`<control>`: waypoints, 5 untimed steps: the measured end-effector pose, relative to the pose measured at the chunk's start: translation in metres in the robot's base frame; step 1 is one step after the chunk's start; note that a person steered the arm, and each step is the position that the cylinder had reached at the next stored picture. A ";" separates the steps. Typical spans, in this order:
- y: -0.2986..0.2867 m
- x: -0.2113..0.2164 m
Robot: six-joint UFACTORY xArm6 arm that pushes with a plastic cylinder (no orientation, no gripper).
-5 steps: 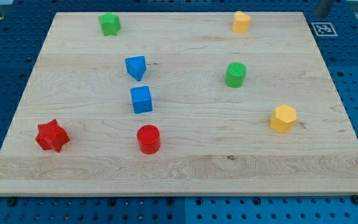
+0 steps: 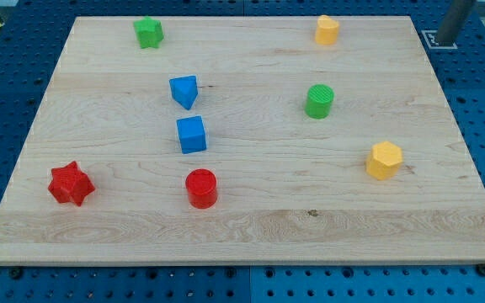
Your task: Nudge the yellow hexagon a bit down
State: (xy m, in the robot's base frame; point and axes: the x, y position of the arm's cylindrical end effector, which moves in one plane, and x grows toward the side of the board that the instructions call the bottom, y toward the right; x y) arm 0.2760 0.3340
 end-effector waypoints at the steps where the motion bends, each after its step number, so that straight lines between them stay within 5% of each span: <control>1: 0.000 0.010; 3: -0.028 0.056; 5: -0.032 0.059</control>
State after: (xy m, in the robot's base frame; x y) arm 0.3345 0.3018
